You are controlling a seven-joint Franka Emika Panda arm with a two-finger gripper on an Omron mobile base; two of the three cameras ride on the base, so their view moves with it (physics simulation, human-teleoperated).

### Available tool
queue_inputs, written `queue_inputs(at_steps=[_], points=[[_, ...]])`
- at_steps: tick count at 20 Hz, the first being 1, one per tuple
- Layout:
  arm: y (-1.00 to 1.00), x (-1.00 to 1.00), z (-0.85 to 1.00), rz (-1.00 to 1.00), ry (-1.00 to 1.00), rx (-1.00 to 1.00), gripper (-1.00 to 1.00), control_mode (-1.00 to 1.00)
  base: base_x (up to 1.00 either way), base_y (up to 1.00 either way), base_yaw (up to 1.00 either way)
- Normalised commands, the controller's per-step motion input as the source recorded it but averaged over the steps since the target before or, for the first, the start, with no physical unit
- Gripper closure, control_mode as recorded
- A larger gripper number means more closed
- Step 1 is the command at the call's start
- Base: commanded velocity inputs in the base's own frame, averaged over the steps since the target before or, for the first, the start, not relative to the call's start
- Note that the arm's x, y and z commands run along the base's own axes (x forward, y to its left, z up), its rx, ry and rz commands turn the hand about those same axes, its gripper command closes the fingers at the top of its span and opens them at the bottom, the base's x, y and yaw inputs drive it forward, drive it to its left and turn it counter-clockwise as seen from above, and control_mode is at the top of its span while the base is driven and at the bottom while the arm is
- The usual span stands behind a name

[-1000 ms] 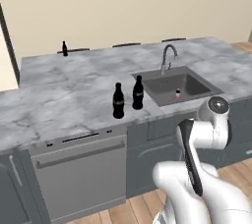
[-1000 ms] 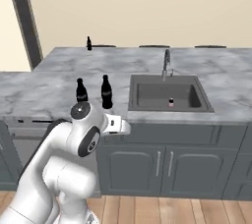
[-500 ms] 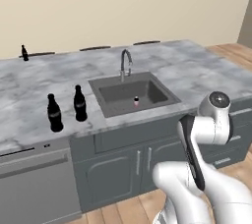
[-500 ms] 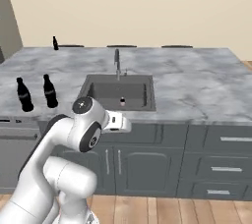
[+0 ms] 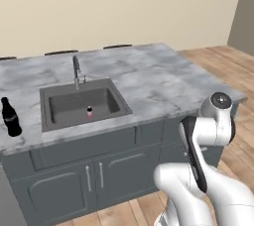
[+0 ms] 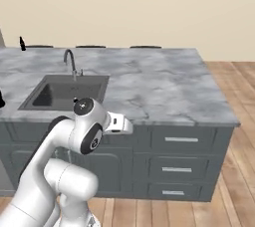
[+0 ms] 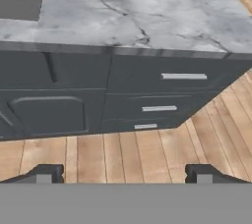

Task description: Place the large bottle from the dining counter next to the other large bottle outside the sink, and place the small bottle from the dining counter next to the other small bottle inside the sink.

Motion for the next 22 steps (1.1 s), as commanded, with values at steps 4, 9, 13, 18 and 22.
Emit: queue_inputs(at_steps=[4, 9, 13, 18, 22], points=[[0.00, 0.00, 0.00, 0.00, 0.00, 0.00, -1.00, 1.00, 0.09, -1.00, 0.00], [0.00, 0.00, 0.00, 0.00, 0.00, 0.00, -1.00, 1.00, 0.09, -1.00, 0.00], [0.00, 0.00, 0.00, 0.00, 0.00, 0.00, -1.00, 1.00, 0.08, -1.00, 0.00], [0.00, 0.00, 0.00, 0.00, 0.00, 0.00, -1.00, 1.00, 0.07, -1.00, 0.00], [0.00, 0.00, 0.00, 0.00, 0.00, 0.00, -1.00, 1.00, 0.07, -1.00, 0.00]])
